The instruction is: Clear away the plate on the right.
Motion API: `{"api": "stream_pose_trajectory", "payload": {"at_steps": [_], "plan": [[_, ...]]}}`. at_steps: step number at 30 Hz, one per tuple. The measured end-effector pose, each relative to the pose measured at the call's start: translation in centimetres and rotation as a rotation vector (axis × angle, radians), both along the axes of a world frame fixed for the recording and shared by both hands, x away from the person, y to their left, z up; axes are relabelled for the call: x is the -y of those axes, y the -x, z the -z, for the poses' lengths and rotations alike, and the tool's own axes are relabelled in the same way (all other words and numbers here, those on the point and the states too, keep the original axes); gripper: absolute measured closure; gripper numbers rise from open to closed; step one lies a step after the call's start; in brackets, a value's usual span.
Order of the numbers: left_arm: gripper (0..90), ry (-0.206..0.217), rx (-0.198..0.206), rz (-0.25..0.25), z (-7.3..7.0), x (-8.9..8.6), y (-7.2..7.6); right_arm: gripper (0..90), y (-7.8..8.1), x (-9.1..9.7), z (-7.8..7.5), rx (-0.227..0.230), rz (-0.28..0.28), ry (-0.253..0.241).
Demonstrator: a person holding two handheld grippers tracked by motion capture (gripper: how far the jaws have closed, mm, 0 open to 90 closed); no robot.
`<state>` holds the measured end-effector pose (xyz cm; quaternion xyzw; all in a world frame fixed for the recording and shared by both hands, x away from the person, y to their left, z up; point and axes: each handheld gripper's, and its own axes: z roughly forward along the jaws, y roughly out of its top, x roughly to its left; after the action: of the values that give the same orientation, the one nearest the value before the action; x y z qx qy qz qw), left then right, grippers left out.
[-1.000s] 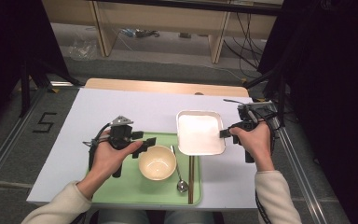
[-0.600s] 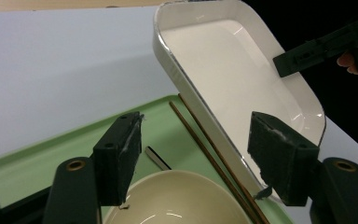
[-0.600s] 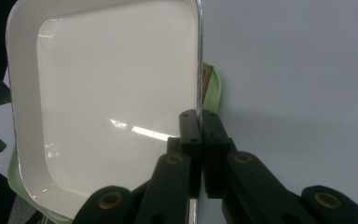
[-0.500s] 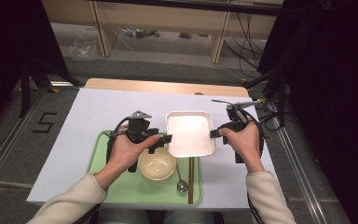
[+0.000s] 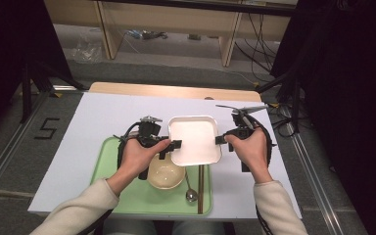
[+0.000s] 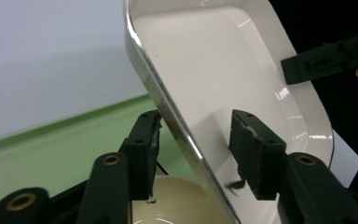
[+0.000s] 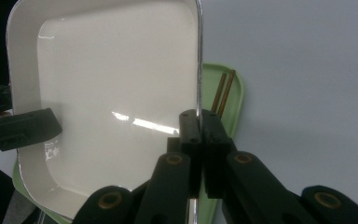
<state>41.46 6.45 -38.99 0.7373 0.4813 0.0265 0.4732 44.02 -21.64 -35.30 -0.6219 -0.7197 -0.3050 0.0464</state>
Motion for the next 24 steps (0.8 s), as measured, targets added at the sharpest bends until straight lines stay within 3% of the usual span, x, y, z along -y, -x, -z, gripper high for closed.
{"api": "stream_pose_trajectory", "payload": {"at_steps": [3, 5, 12, 14, 17, 19, 24], "plan": [[55.5, -0.011, 0.001, -0.010, -0.2, -0.2, -0.1, 90.0, 0.1, -0.4, 0.0, -0.008, 0.012, -0.018], [57.4, 0.012, -0.008, -0.027, -0.3, -0.4, -0.2, 90.0, 0.1, -0.5, 0.0, -0.006, 0.012, -0.017], [71.0, 0.028, 0.002, -0.078, -0.8, -1.3, -0.4, 89.9, 0.3, -1.1, 0.2, -0.009, -0.020, 0.001], [74.6, 0.054, -0.010, -0.086, -1.1, -1.7, -0.4, 89.9, 0.2, -1.2, 0.4, 0.030, -0.042, 0.016], [80.0, 0.089, -0.020, -0.093, -1.4, -2.2, -0.5, 89.9, 0.4, -1.5, 0.2, -0.008, -0.029, 0.007], [80.6, 0.093, -0.024, -0.093, -1.6, -2.4, -0.5, 89.8, 0.5, -1.4, 0.2, -0.006, -0.054, 0.003], [81.0, 0.092, -0.032, -0.089, -1.6, -2.6, -0.5, 89.6, 0.4, -1.7, 0.2, -0.012, -0.038, -0.009]]}}
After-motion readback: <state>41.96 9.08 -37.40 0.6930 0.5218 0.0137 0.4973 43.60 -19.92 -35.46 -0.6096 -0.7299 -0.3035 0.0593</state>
